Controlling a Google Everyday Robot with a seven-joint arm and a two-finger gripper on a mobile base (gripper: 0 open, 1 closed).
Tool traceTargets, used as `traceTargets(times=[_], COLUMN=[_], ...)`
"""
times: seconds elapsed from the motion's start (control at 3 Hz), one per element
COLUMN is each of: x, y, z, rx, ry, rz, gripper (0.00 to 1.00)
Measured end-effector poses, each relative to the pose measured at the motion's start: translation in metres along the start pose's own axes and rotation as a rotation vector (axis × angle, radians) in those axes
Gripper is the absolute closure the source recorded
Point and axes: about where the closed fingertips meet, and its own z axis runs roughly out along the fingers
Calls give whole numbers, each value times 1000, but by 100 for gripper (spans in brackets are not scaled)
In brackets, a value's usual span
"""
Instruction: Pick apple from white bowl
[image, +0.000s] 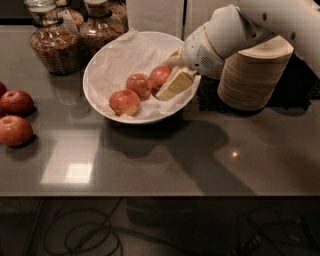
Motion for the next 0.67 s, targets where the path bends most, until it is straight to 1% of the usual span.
traceTargets(times=[0.33, 0.67], x=[-32, -97], y=[-1, -21], z=[-18, -45], rx=[-7, 25], ry=[-74, -77], rz=[-62, -181], gripper=[100, 100])
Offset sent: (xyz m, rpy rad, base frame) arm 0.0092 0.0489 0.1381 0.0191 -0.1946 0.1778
